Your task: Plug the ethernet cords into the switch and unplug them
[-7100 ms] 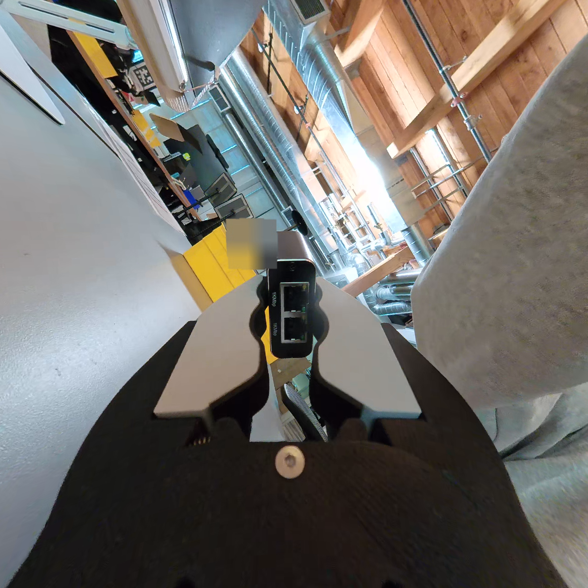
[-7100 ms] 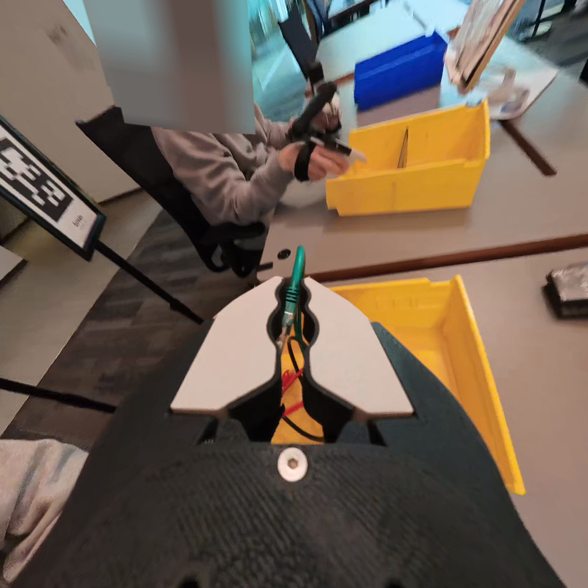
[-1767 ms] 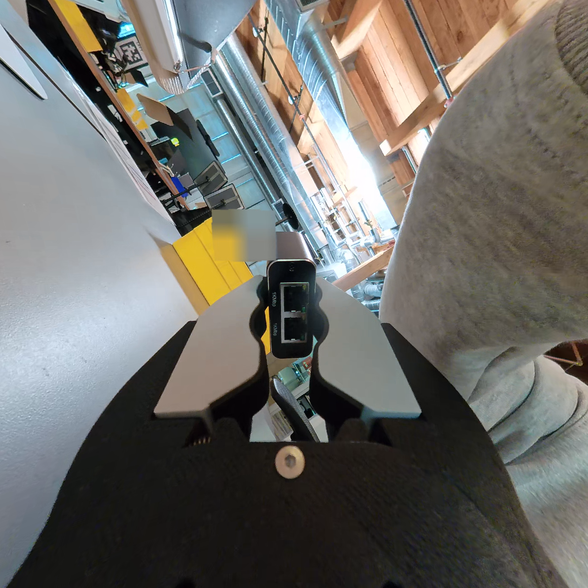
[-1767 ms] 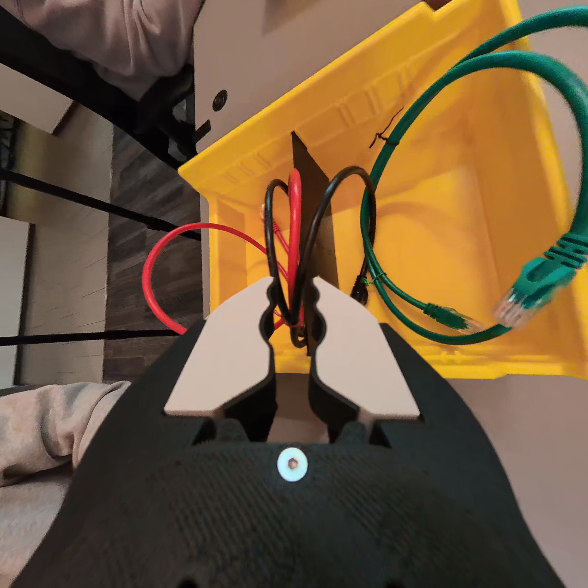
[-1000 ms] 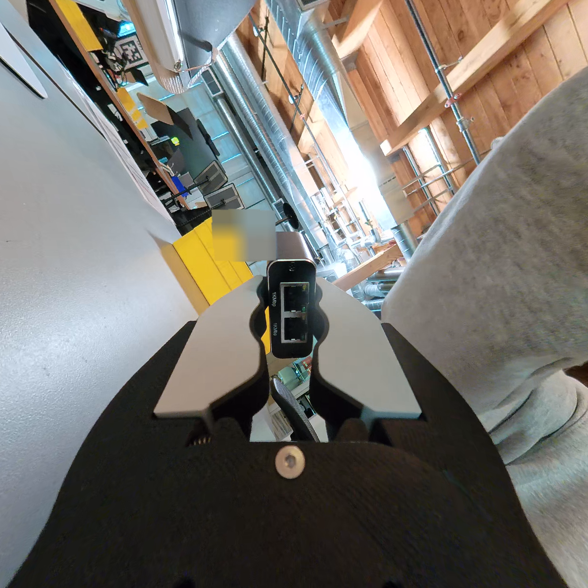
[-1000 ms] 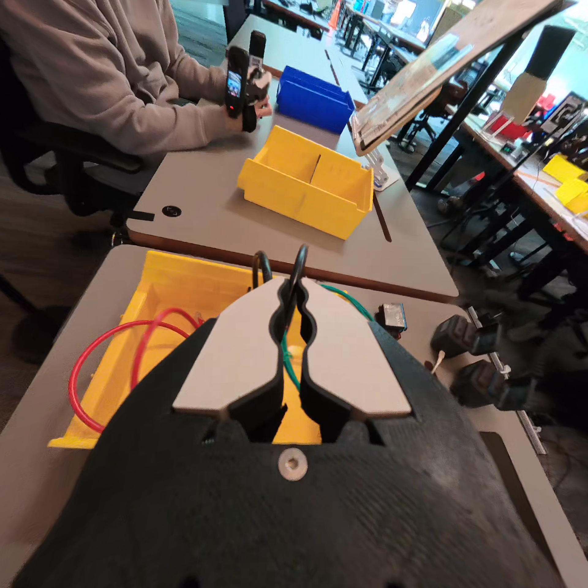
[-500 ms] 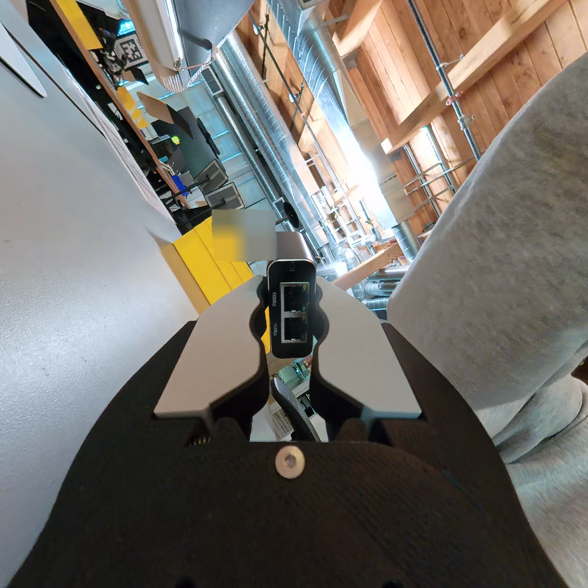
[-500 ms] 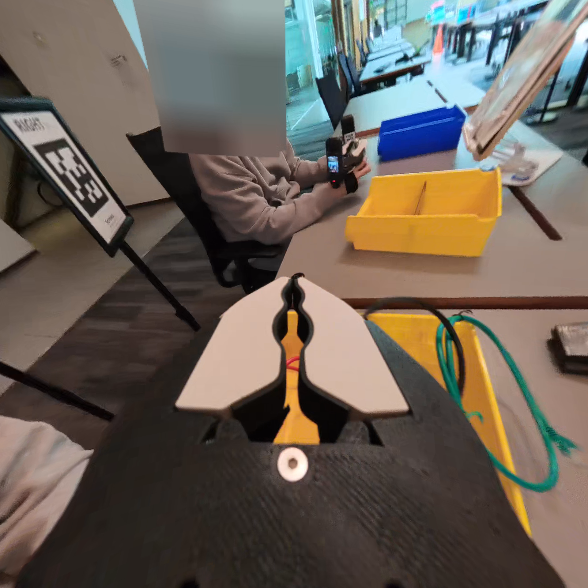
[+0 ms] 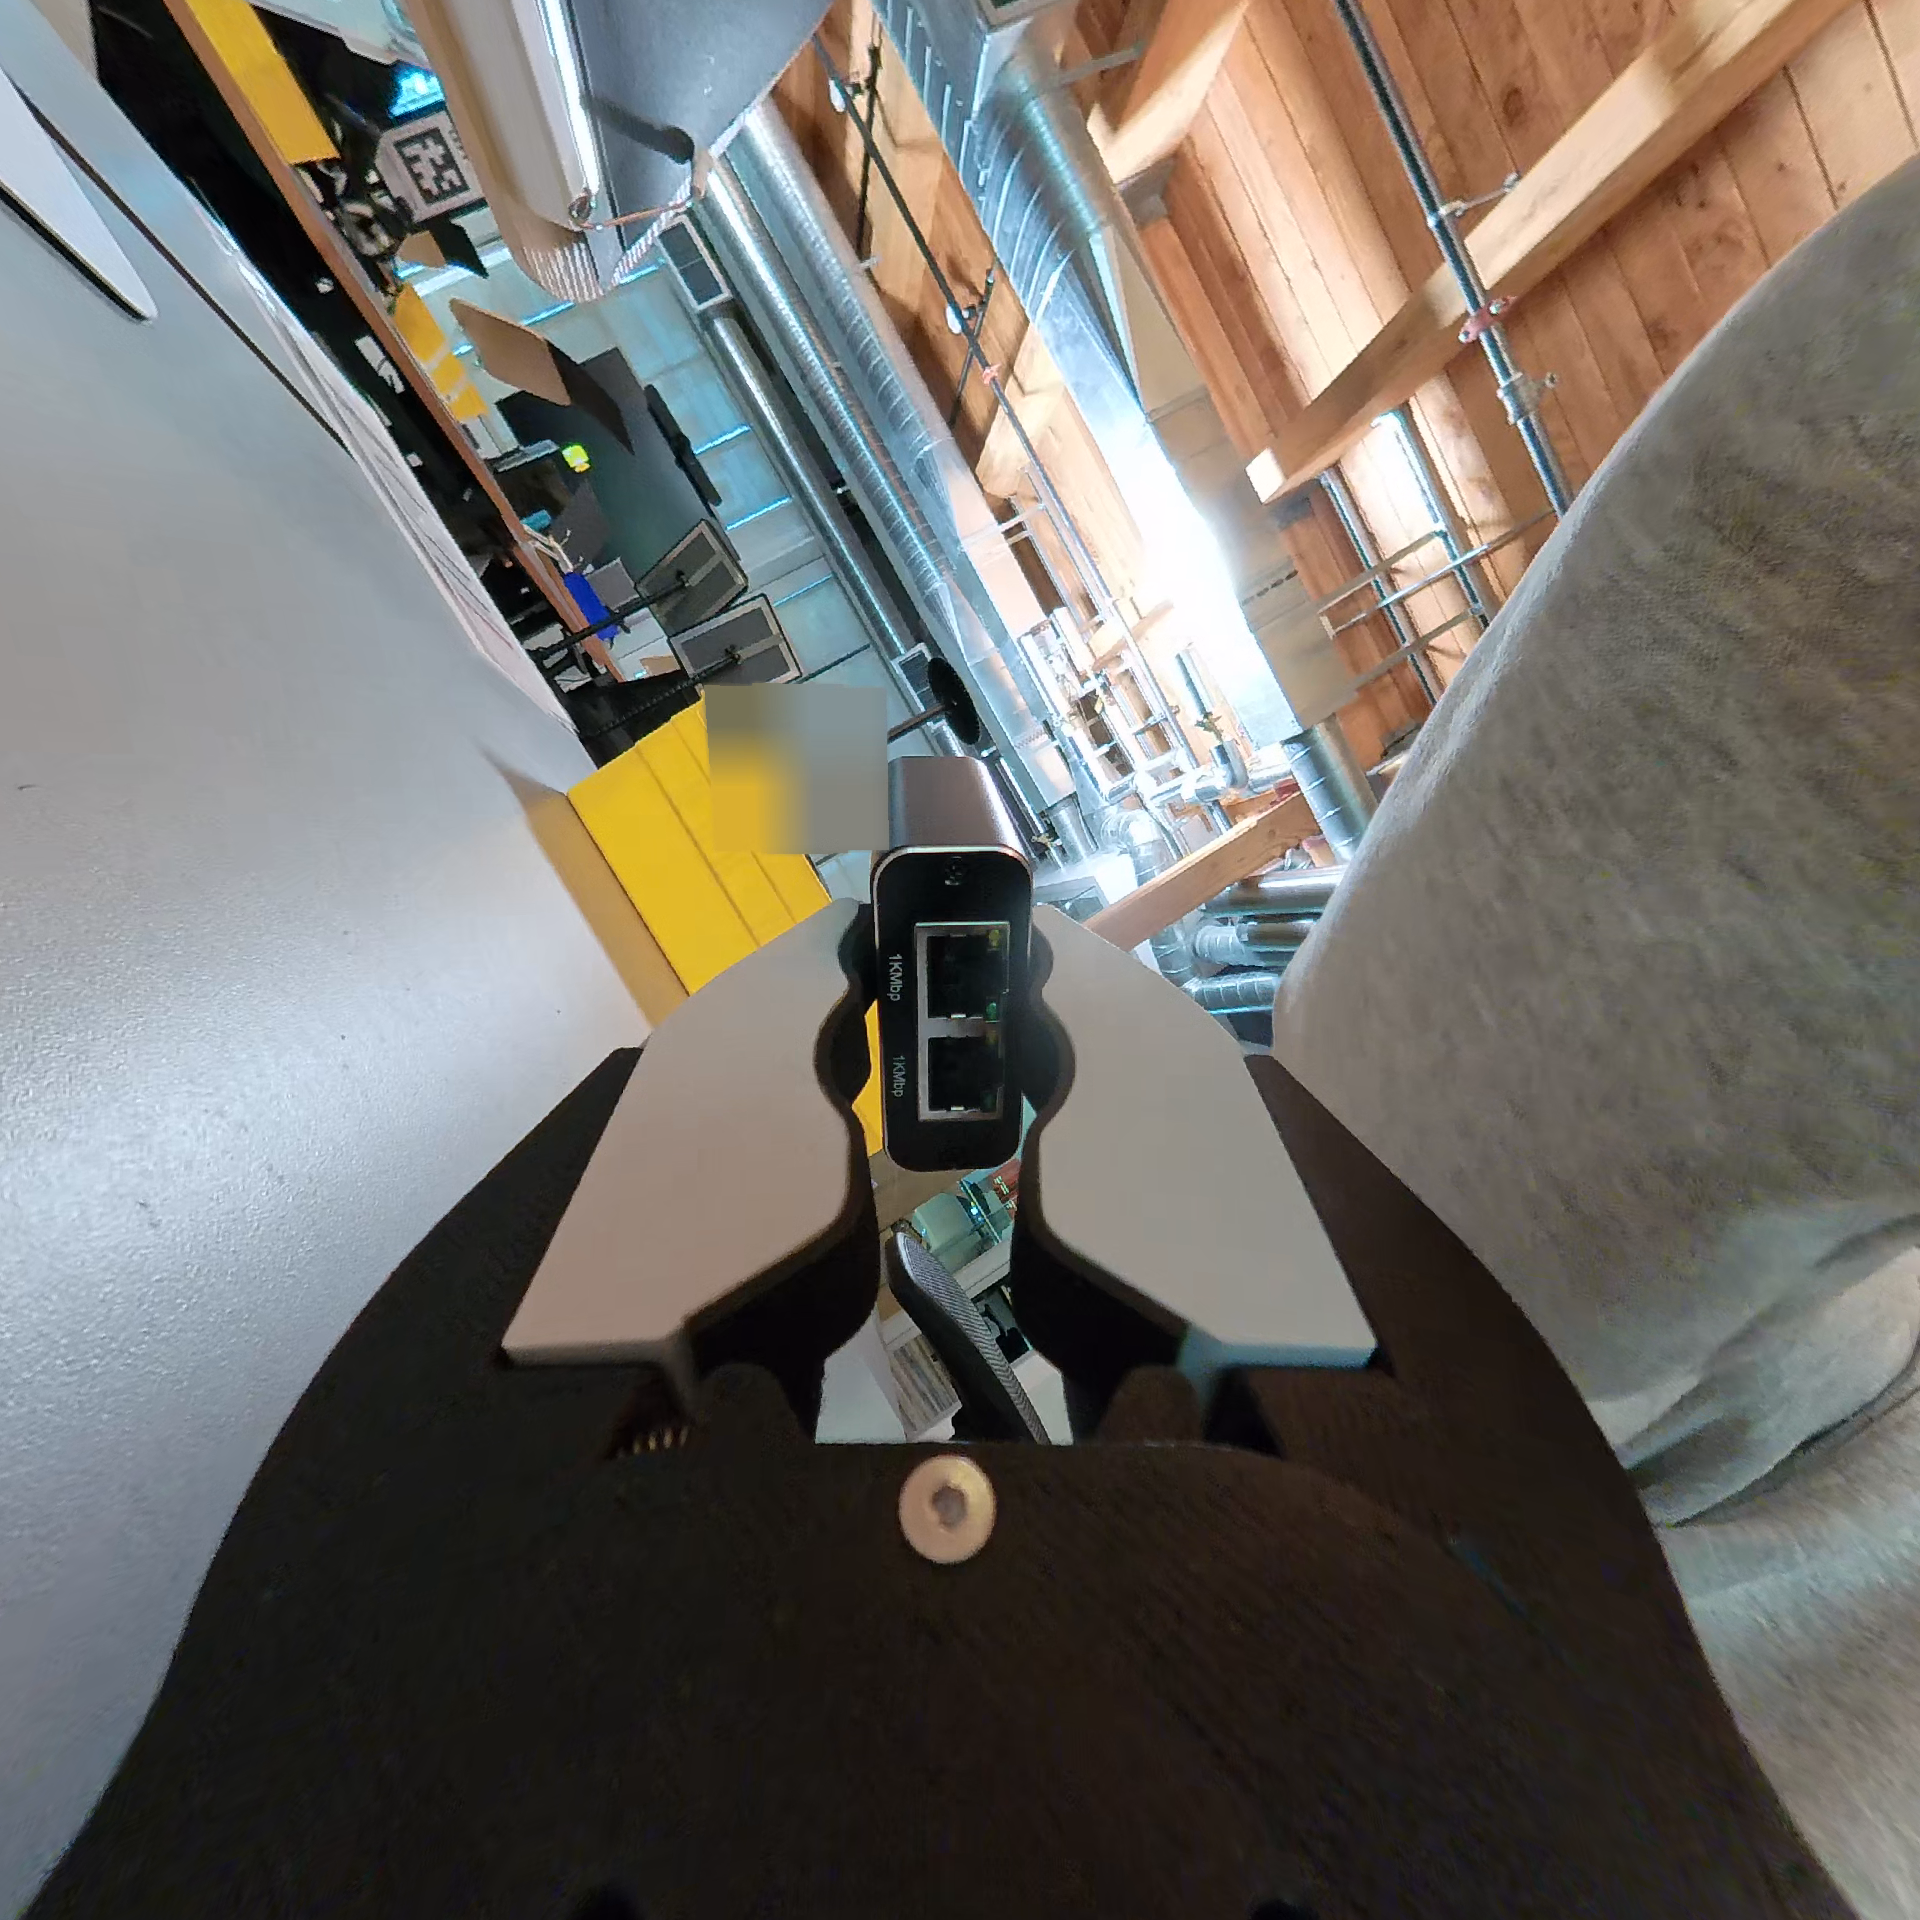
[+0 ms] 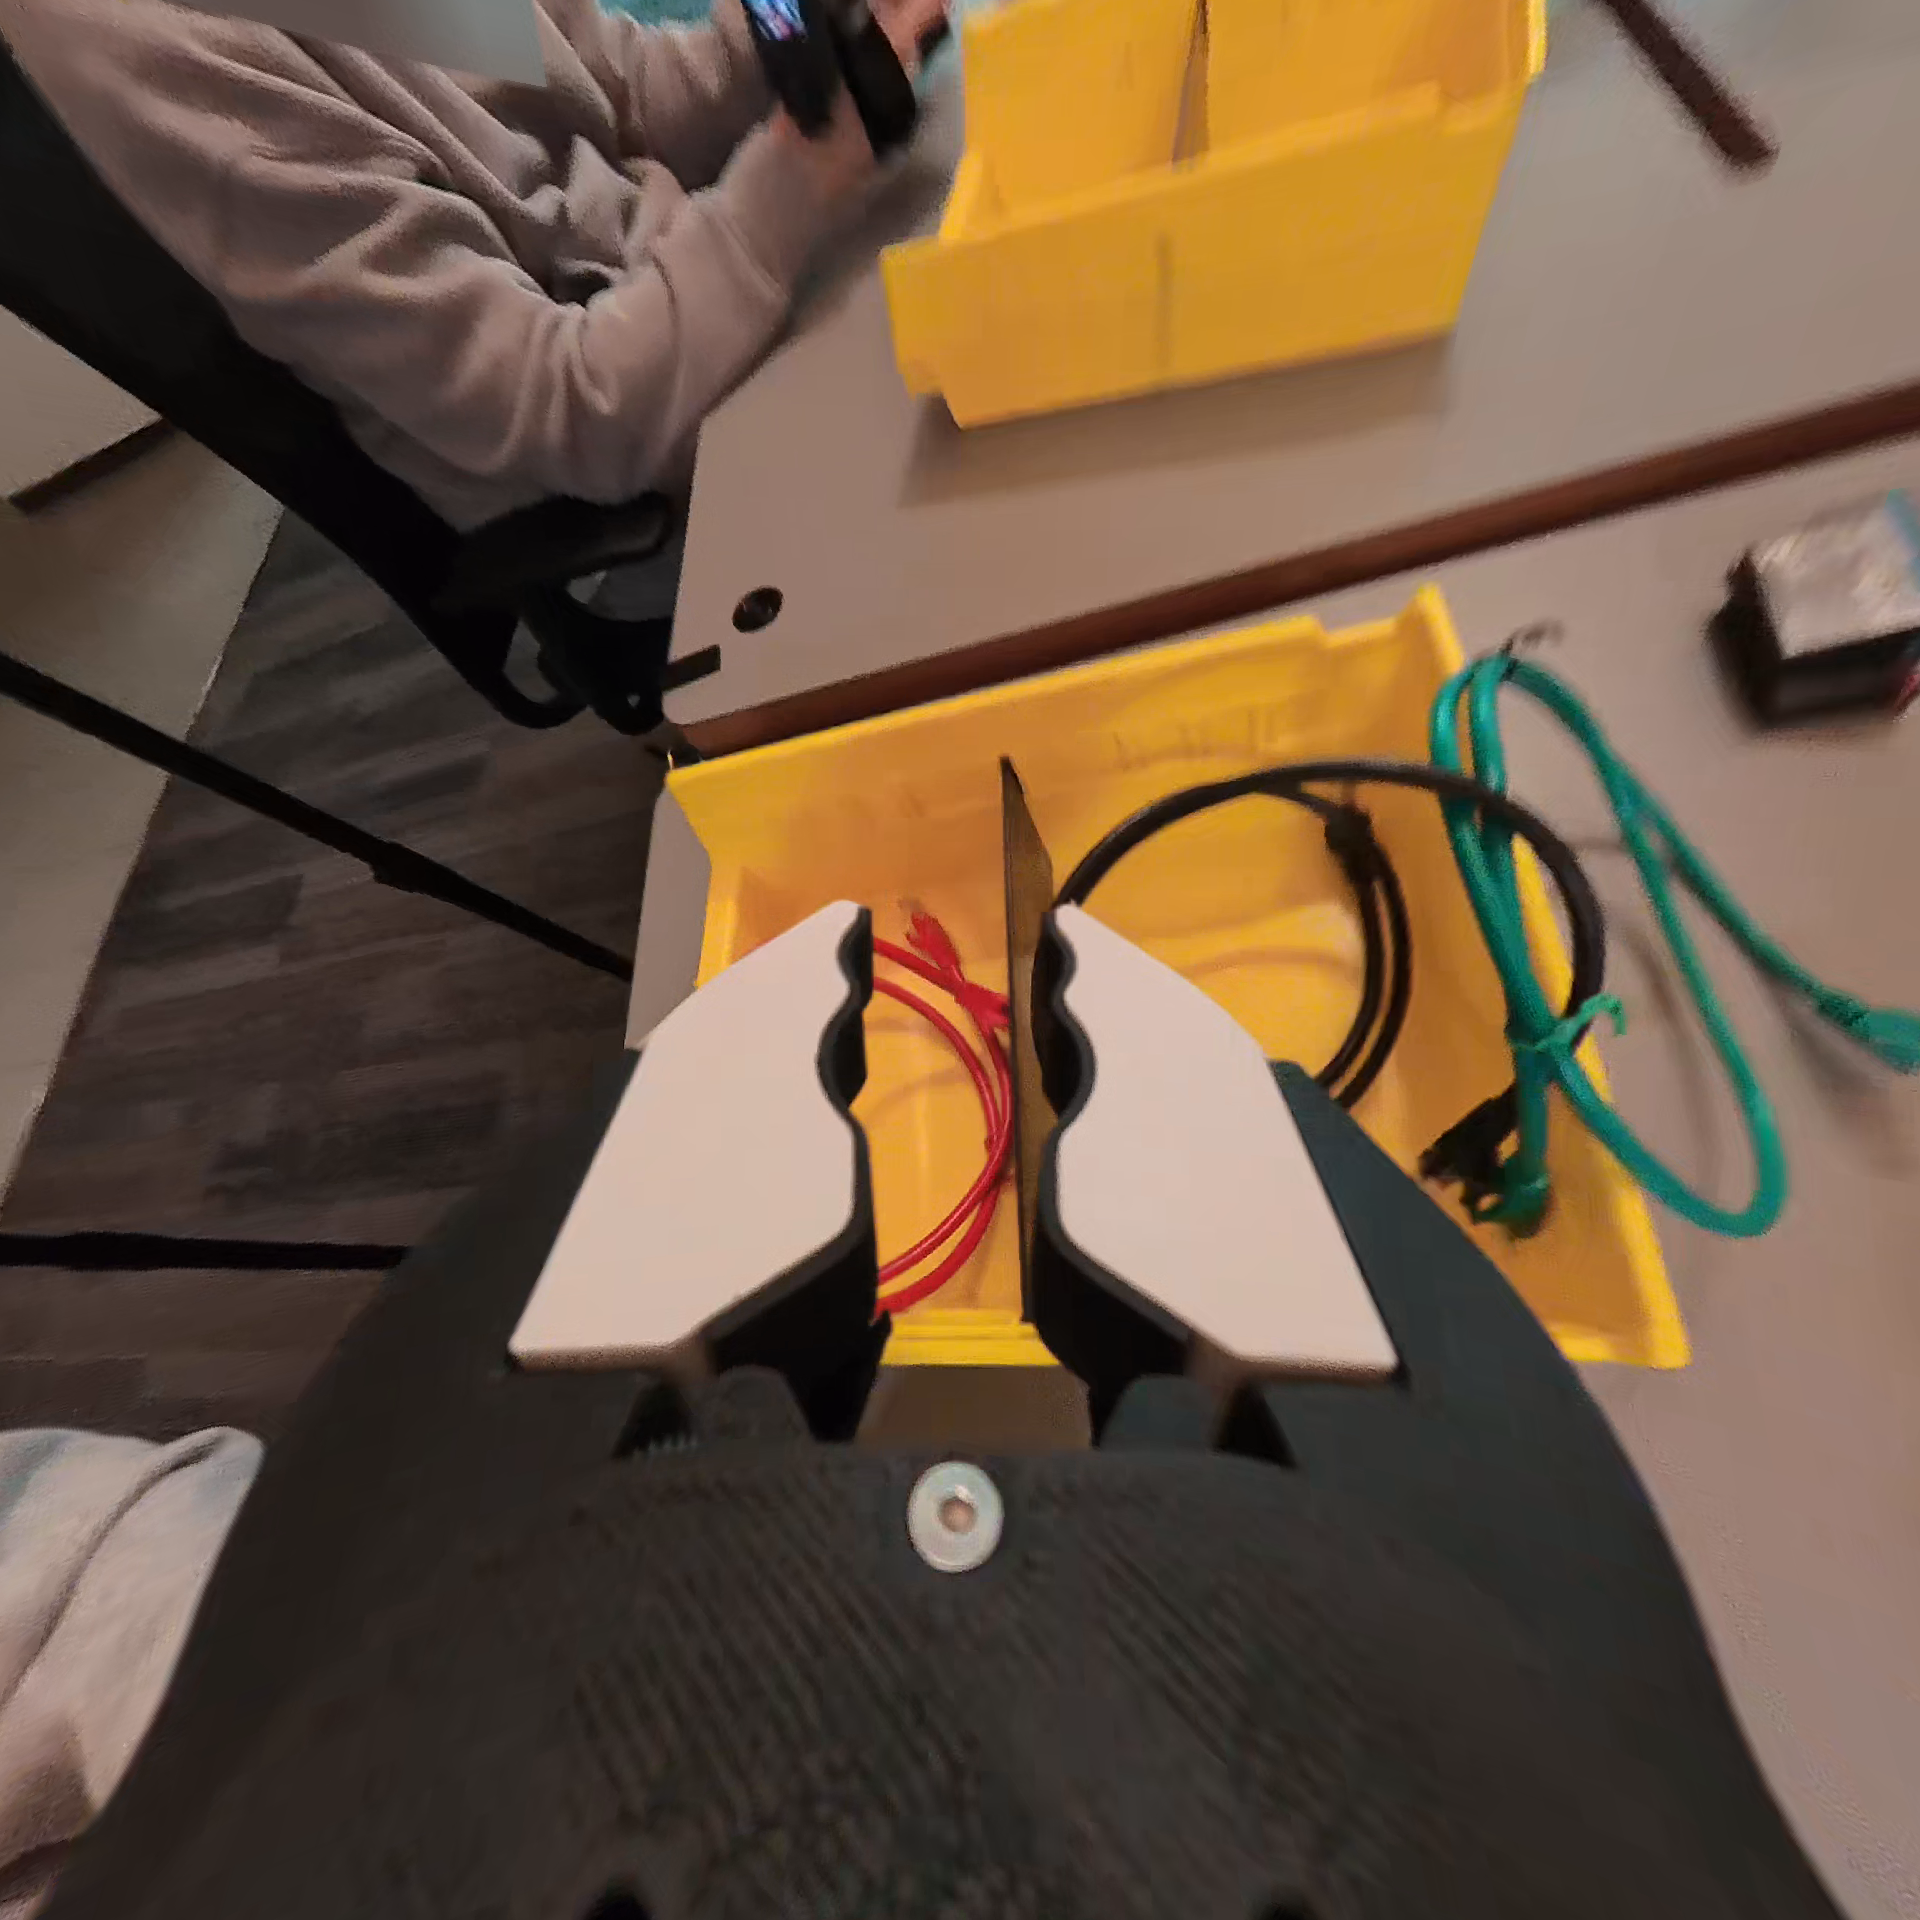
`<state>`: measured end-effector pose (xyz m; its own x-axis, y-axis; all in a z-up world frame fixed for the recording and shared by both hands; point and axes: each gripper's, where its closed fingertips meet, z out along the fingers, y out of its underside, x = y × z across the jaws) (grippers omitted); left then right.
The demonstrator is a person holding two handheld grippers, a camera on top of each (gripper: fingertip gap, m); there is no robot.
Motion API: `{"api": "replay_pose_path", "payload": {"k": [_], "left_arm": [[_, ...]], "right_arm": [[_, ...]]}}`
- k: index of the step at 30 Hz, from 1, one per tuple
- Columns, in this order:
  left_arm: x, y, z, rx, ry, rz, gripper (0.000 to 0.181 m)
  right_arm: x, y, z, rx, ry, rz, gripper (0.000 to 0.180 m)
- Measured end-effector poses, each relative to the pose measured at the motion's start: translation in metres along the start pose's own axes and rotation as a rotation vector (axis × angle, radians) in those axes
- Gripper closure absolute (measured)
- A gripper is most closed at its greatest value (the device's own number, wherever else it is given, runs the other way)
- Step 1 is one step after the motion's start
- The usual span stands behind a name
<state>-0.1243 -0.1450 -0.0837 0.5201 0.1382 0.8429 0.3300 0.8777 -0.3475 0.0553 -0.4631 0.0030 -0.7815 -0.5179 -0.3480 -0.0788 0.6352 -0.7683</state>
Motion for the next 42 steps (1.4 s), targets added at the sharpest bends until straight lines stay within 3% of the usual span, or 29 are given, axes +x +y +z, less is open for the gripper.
{"api": "replay_pose_path", "payload": {"k": [4, 8, 13, 15, 22, 26, 30, 33, 37, 42], "left_arm": [[0.000, 0.000, 0.000, -0.002, 0.002, -0.001, 0.158], [0.000, 0.000, 0.000, 0.000, 0.006, -0.005, 0.158], [0.001, -0.001, 0.000, 0.004, 0.013, -0.013, 0.158], [0.001, -0.001, 0.000, 0.005, 0.015, -0.015, 0.158], [0.001, -0.001, 0.000, 0.004, 0.011, -0.013, 0.158], [0.000, -0.001, 0.000, 0.002, 0.006, -0.008, 0.158], [0.000, 0.000, 0.000, 0.000, 0.004, -0.006, 0.158], [0.000, 0.000, 0.001, 0.000, 0.004, -0.006, 0.158], [0.000, 0.000, 0.000, -0.001, 0.004, -0.005, 0.158], [0.001, -0.001, 0.000, 0.002, 0.007, -0.008, 0.158]], "right_arm": [[0.025, 0.023, 0.035, -0.053, 0.005, 0.155, 0.145], [0.036, 0.020, 0.066, -0.021, -0.036, 0.292, 0.143], [0.025, 0.005, 0.087, 0.001, -0.080, 0.264, 0.150], [0.001, -0.013, 0.081, 0.070, -0.196, 0.210, 0.171], [-0.065, -0.065, 0.022, 0.273, -0.405, -0.028, 0.171], [-0.085, -0.061, -0.003, 0.179, -0.441, -0.142, 0.174], [-0.088, -0.017, -0.013, -0.110, -0.343, -0.389, 0.174], [-0.099, 0.004, -0.024, -0.221, -0.327, -0.500, 0.174], [-0.091, 0.000, -0.029, -0.193, -0.210, -0.563, 0.174], [-0.100, -0.018, -0.044, -0.023, -0.206, -0.561, 0.174]]}}
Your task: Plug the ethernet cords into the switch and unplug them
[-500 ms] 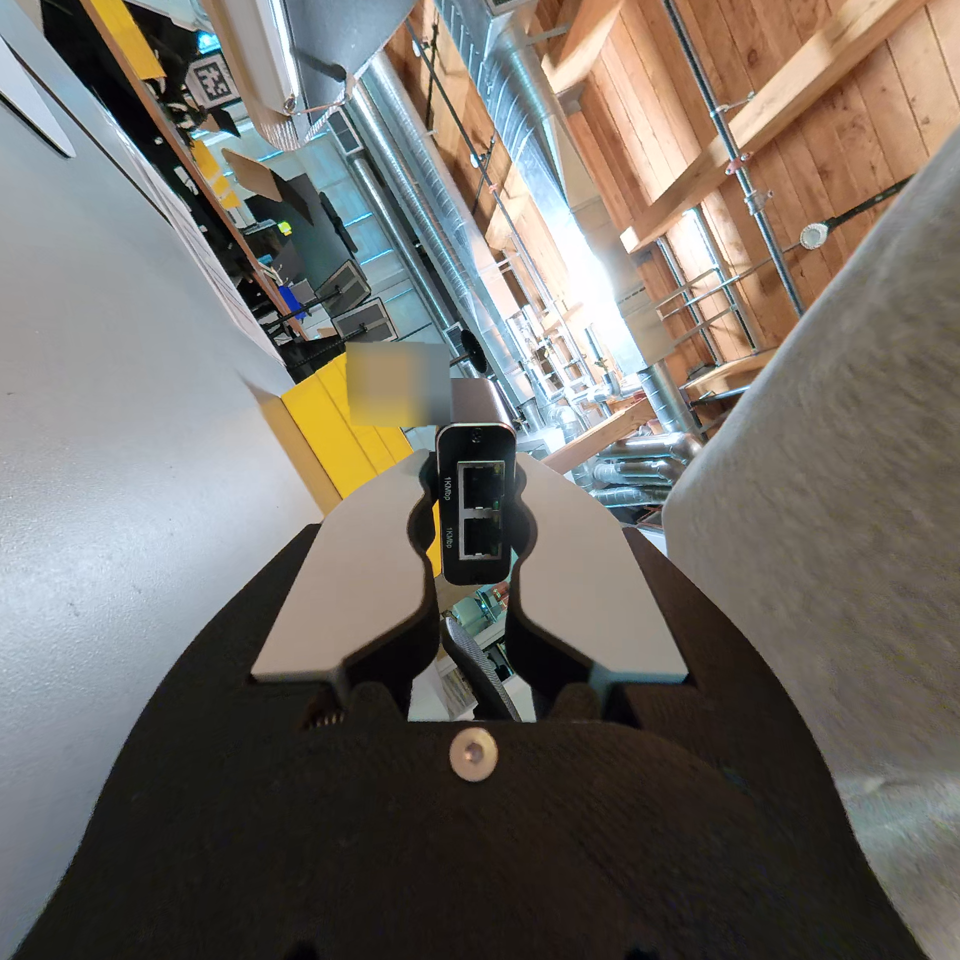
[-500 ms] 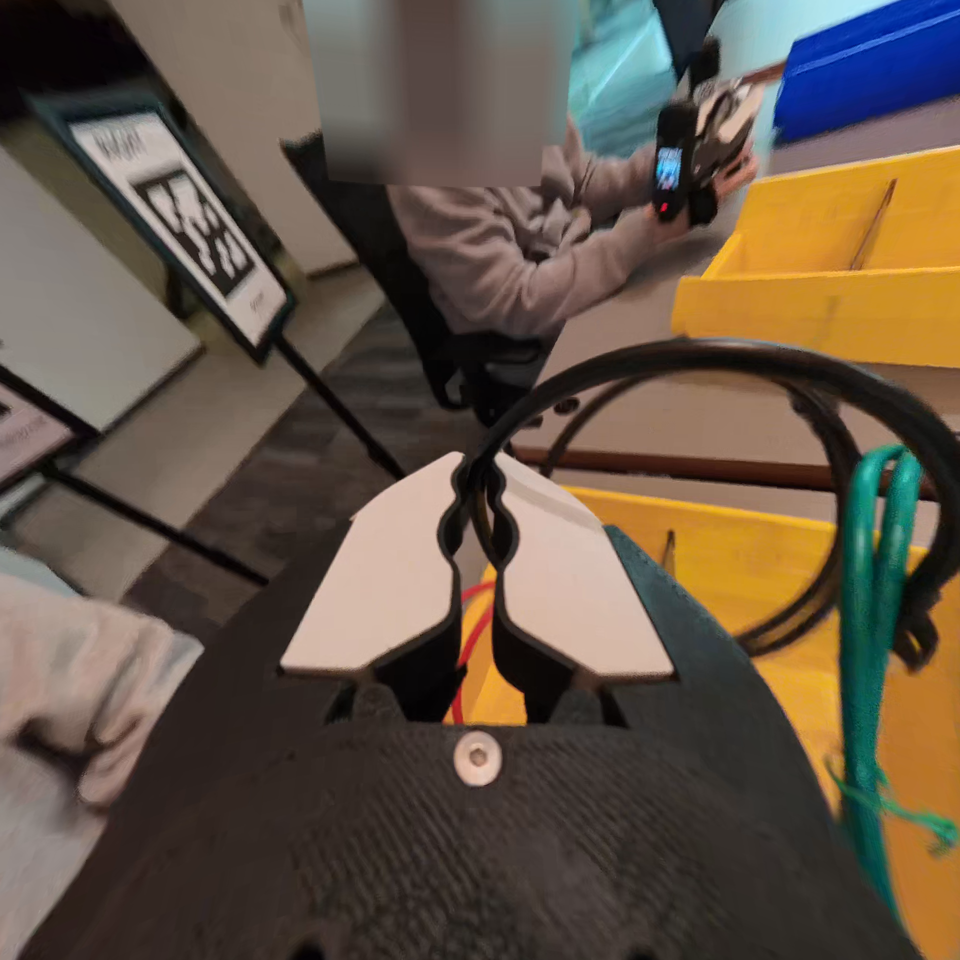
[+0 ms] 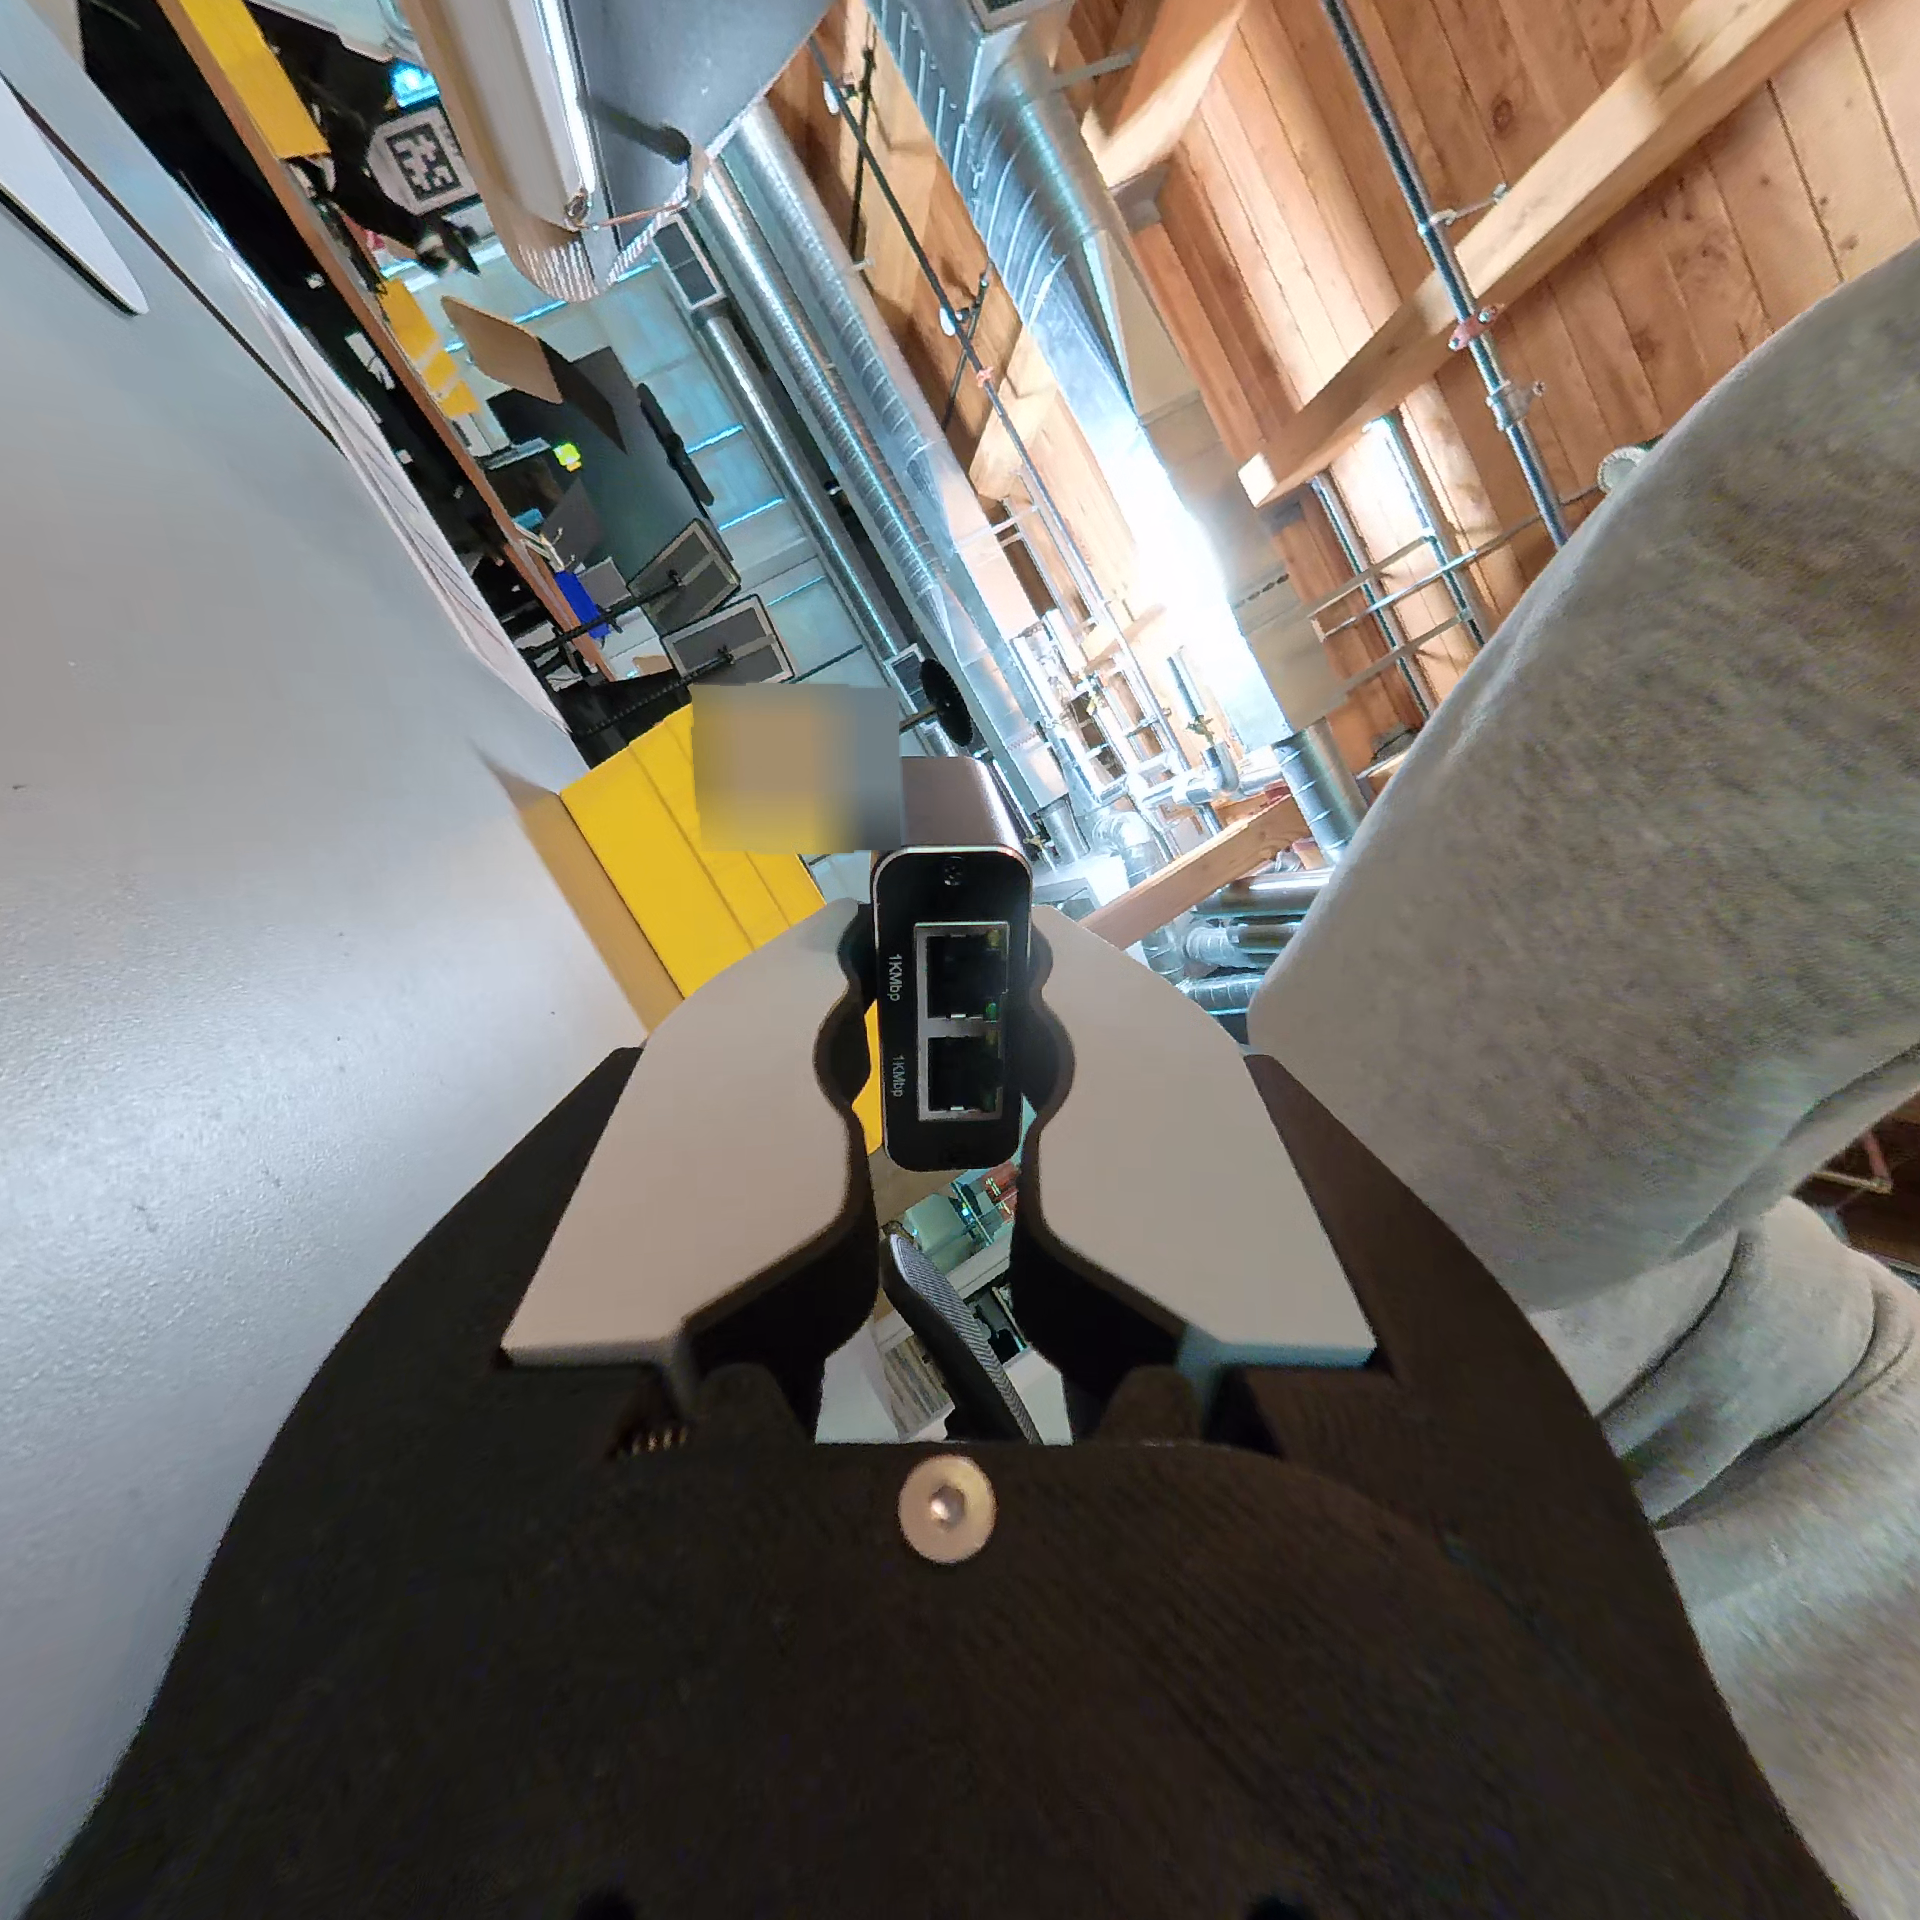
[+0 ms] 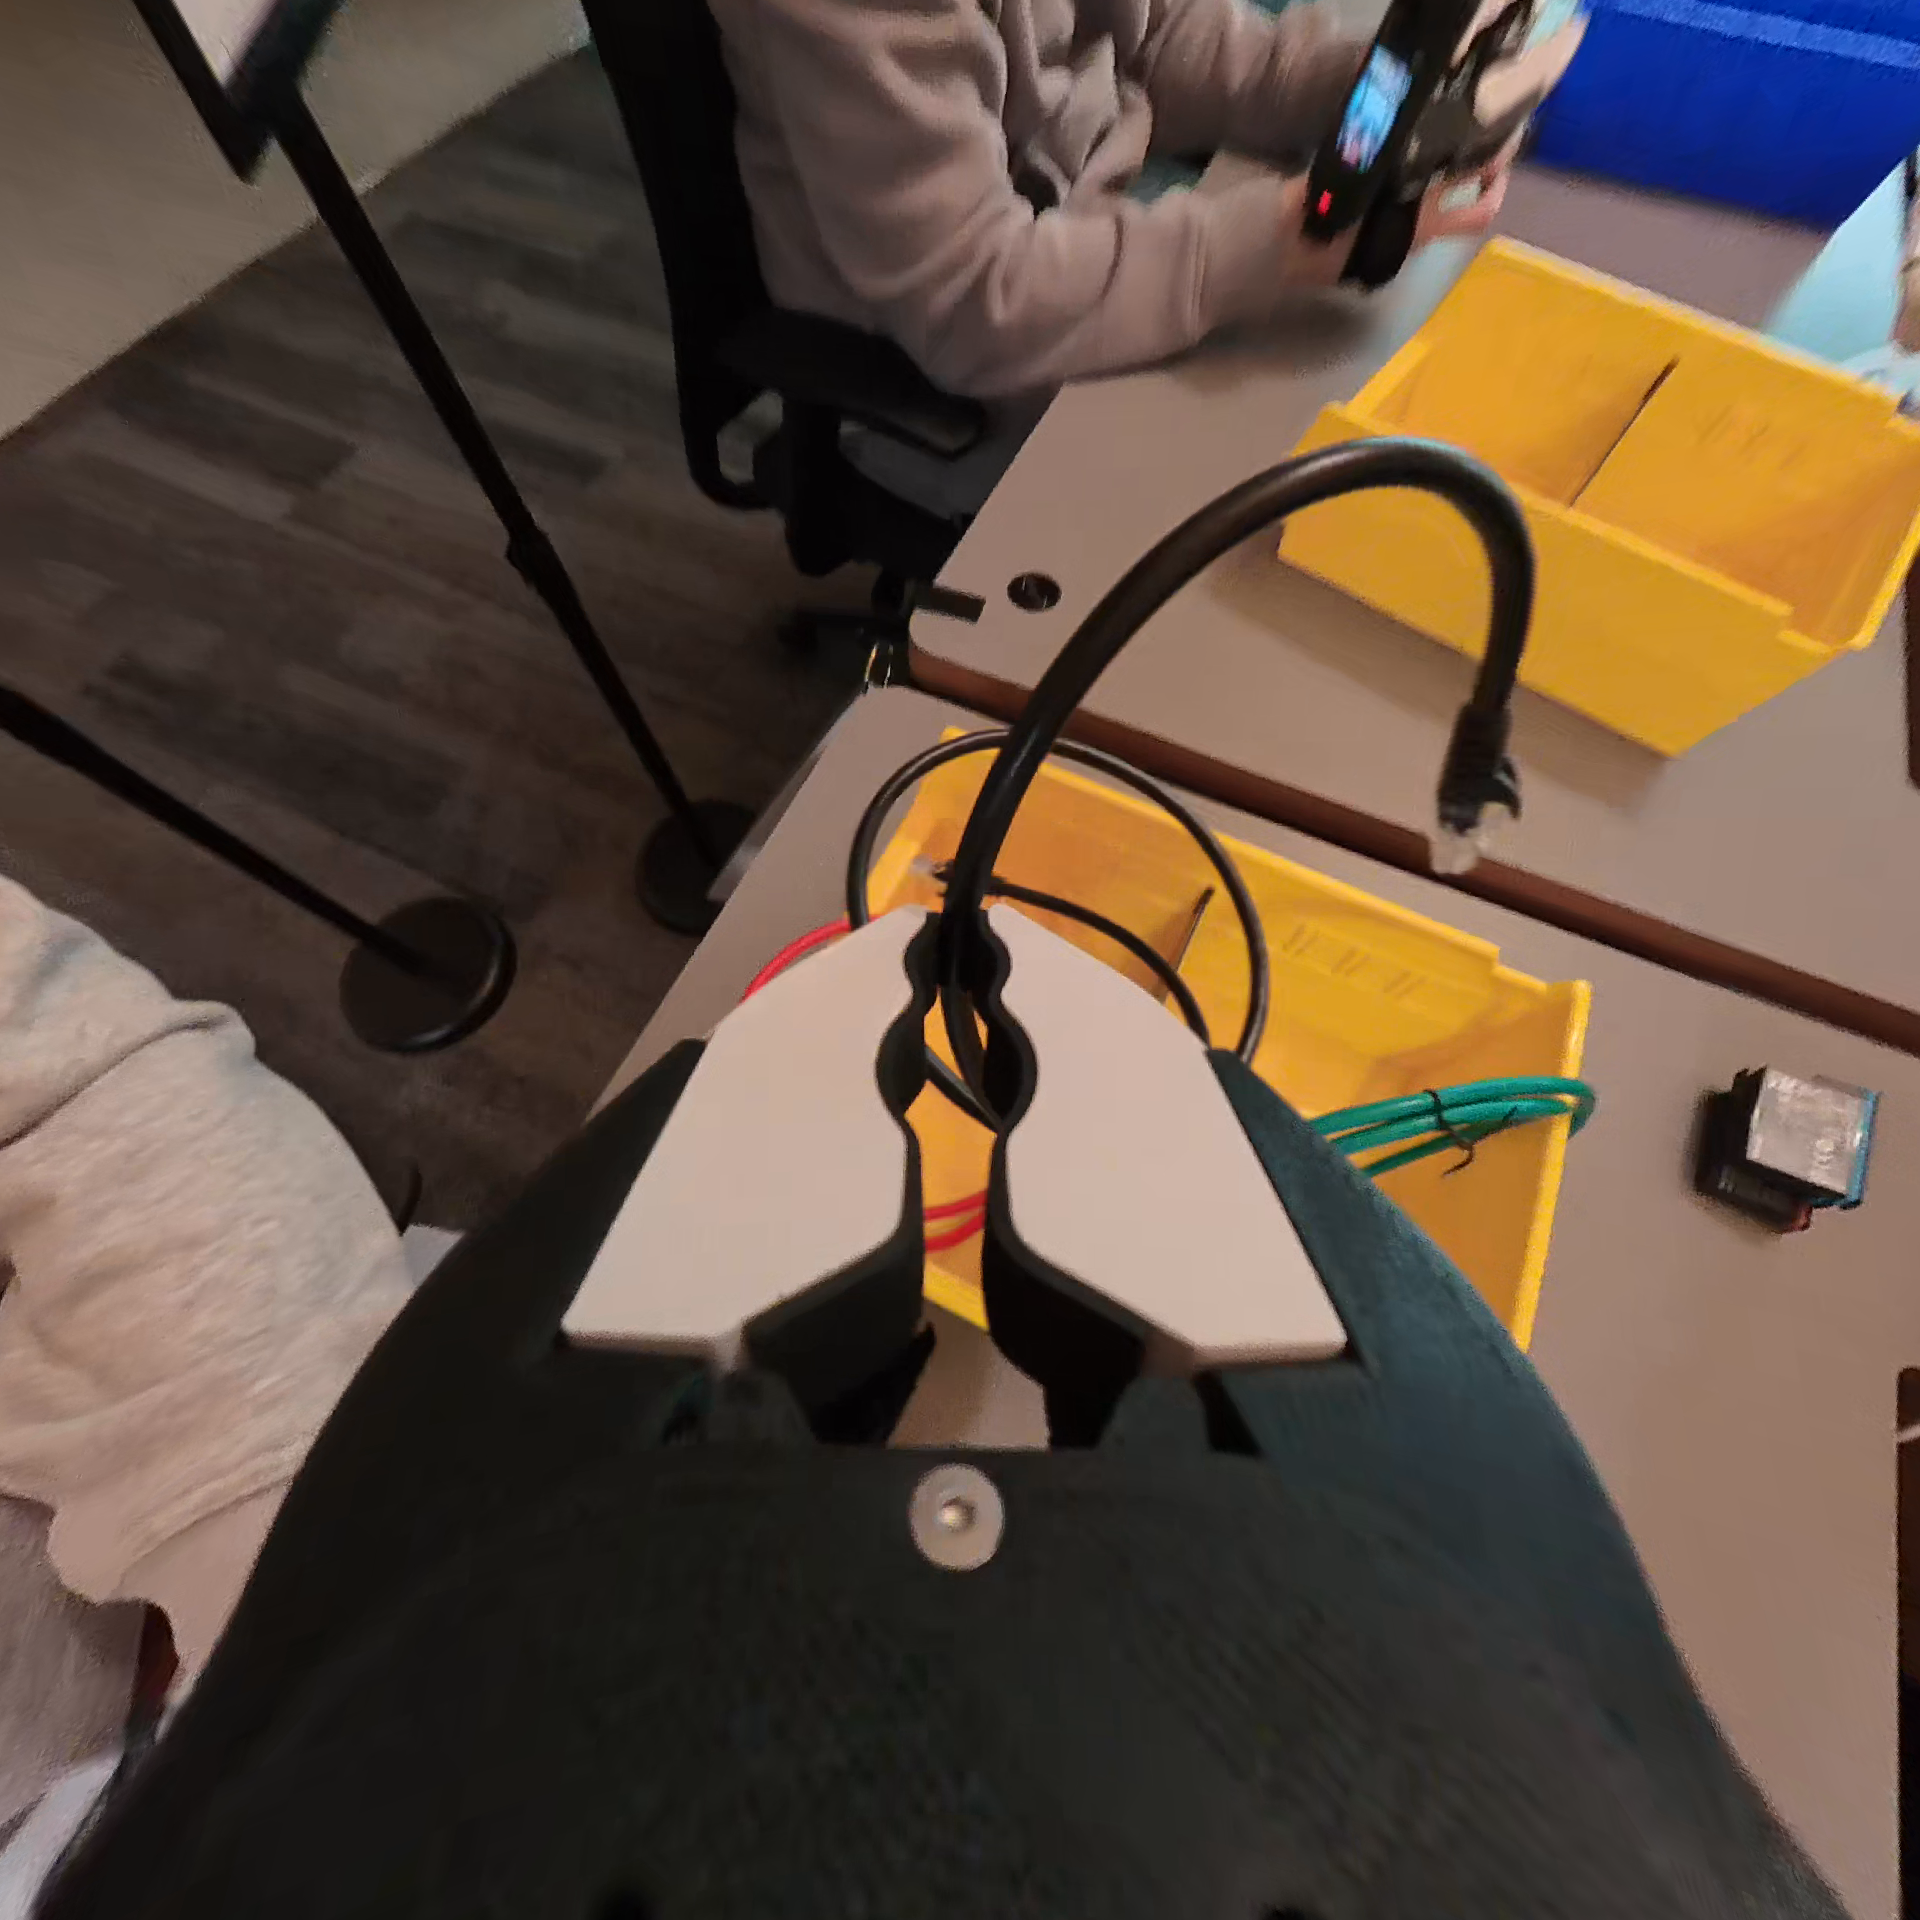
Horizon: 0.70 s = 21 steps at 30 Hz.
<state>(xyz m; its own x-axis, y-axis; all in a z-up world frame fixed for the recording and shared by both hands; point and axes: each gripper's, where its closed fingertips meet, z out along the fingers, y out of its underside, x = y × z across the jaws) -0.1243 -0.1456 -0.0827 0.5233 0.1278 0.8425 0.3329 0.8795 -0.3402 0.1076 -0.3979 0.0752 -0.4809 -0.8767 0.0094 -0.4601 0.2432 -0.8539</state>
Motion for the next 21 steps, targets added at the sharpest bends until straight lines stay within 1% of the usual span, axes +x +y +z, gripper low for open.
{"api": "replay_pose_path", "payload": {"k": [3, 6, 10, 15, 19, 21], "left_arm": [[0.000, 0.000, 0.000, 0.000, 0.002, -0.003, 0.158], [0.000, -0.001, 0.000, 0.002, 0.004, -0.005, 0.158], [0.000, -0.001, -0.001, 0.006, 0.004, -0.005, 0.158], [0.000, -0.002, -0.001, 0.009, 0.004, -0.004, 0.158], [0.000, -0.003, -0.002, 0.018, 0.004, -0.005, 0.158], [0.001, -0.005, -0.003, 0.028, 0.007, -0.005, 0.158]], "right_arm": [[-0.008, -0.017, -0.018, 0.123, 0.011, -0.027, 0.174], [-0.020, -0.033, -0.045, 0.242, 0.018, -0.031, 0.174], [-0.038, -0.033, -0.093, 0.351, 0.044, -0.004, 0.174], [-0.063, 0.002, -0.156, 0.394, 0.132, 0.035, 0.174], [-0.093, 0.042, -0.199, 0.377, 0.226, 0.056, 0.175], [-0.109, 0.066, -0.219, 0.346, 0.304, 0.050, 0.175]]}}
